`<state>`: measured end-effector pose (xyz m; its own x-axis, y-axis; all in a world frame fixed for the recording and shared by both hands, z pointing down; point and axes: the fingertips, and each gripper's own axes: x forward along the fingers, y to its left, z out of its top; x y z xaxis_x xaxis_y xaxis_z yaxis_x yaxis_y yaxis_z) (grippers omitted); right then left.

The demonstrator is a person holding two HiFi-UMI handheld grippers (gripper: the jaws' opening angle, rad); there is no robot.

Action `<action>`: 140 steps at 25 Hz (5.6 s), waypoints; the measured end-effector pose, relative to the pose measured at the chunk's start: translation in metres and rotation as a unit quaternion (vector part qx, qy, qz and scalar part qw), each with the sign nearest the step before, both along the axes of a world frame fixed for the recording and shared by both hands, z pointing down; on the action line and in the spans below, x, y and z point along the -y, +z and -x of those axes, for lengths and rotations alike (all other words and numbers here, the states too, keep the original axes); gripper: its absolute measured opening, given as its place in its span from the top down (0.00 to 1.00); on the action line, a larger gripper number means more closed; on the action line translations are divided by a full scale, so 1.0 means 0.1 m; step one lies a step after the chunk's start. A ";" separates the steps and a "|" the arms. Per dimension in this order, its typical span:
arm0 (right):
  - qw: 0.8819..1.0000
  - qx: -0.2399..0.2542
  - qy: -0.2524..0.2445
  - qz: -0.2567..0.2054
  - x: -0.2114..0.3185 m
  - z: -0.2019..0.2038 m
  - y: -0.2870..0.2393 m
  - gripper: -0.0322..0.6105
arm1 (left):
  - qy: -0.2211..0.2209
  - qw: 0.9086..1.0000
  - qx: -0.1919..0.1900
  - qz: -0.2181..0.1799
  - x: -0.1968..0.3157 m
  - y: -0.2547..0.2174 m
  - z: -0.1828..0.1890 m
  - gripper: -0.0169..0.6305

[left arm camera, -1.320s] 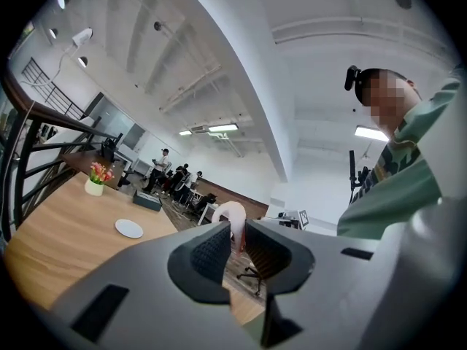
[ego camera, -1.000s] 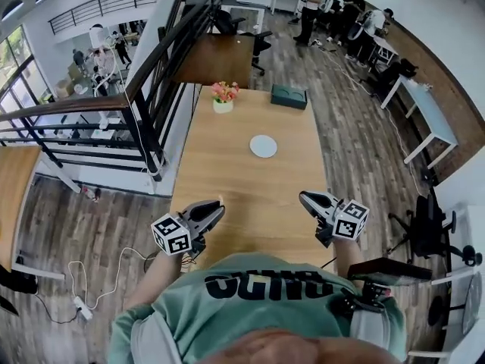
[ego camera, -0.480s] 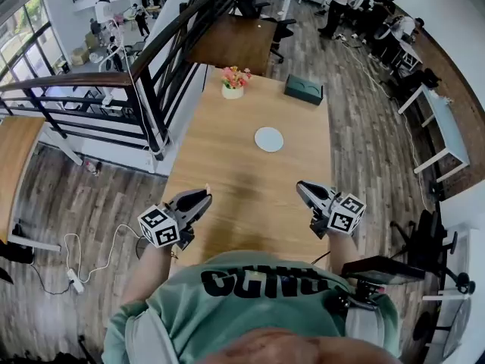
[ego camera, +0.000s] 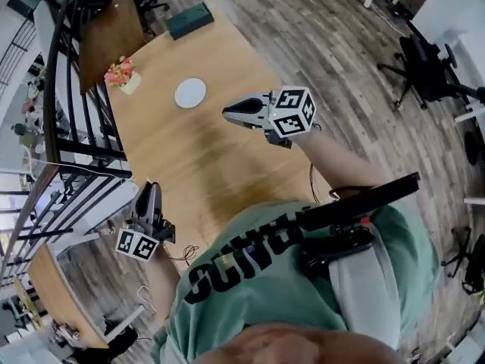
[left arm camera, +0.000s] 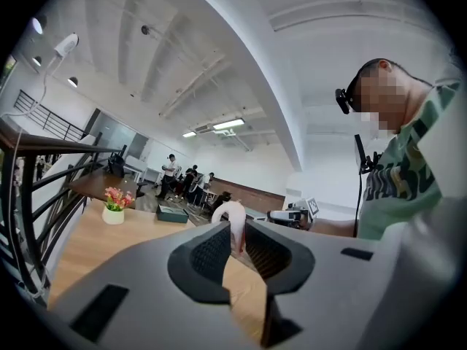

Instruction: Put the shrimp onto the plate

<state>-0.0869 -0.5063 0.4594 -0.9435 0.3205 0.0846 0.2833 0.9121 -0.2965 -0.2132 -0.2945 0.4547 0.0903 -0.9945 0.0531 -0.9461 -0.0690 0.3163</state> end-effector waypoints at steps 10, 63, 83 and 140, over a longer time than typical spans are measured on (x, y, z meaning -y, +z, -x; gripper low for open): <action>0.999 -0.018 0.019 0.019 0.09 0.11 0.28 0.94 | 0.054 0.998 0.013 0.043 0.55 0.32 0.18 0.87; 0.997 -0.009 0.028 0.071 1.63 1.29 2.27 0.94 | 0.136 0.936 0.189 0.262 3.73 3.09 1.59 0.87; 0.996 -0.010 0.021 0.085 1.68 1.46 2.65 0.94 | 0.155 0.886 0.275 0.338 4.01 3.64 1.80 0.87; 0.995 -0.025 0.024 0.095 0.99 1.31 1.87 0.94 | 0.064 0.972 0.040 0.222 2.13 2.35 1.33 0.93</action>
<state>-0.2182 -0.6053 0.6467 -0.9542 0.2899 0.0738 0.2215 0.8506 -0.4769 -0.3466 -0.5079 0.6896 0.1887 -0.8532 0.4862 -0.9618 -0.0606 0.2668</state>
